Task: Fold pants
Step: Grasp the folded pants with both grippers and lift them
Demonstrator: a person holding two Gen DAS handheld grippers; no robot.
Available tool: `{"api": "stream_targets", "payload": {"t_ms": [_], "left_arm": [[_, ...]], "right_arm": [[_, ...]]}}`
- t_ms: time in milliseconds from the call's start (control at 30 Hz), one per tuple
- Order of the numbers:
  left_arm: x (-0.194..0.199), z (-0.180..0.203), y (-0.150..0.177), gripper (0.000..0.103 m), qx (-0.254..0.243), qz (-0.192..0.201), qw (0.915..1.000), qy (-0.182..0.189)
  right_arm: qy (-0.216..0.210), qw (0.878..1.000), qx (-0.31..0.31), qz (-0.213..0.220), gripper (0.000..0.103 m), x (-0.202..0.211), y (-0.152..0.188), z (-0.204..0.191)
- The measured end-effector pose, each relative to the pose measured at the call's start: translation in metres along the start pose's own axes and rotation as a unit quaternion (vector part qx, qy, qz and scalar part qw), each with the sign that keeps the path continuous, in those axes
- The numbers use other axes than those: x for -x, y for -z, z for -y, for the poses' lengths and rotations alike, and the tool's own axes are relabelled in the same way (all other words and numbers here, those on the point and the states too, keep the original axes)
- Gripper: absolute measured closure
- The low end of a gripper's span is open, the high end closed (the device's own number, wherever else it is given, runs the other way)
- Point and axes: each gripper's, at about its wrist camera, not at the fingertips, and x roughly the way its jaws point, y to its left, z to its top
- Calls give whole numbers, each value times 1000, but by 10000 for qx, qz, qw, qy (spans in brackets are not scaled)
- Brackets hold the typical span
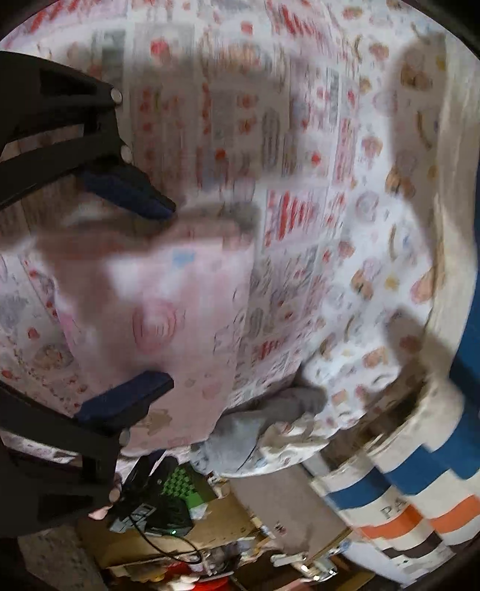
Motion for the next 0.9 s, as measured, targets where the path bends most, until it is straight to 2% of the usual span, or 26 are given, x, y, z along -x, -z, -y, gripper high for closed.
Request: {"api": "stream_targets", "payload": {"t_ms": [67,100,233,333,400,433,467,667,900], "left_arm": [[-9,3,0,59,65,-136,9998,98],[-13,4,0,61,75,-160,9998,56],[-17,13,2,62,-119,-50,9998,-158],[-19,18,3,62,-282,-18,9990,-337],[-21,24,4,72,-473,-23,9967,-654],[-22,28,5,80,-581,-29,9948,-838],[-22,32,6,85,-646,-13,9939,-891],[-18,54,9,89,-1094,202,9841,-1388],[-5,91,1,89,-1634,614,9704,-1666]], "right_arm": [[-95,9999,102,-96,29,-7,1,-5],[-129,9997,173,-140,29,-11,1,-8],[-95,9997,208,-102,30,-20,-1,-15],[-115,9990,312,-299,53,-32,1,-20],[28,9986,437,-289,65,-35,2,-24],[58,9984,483,-273,79,-36,2,-26],[43,9983,524,-236,86,-36,3,-27],[448,9913,1234,56,92,-27,7,-51],[641,9794,1805,635,92,3,0,-79]]}}
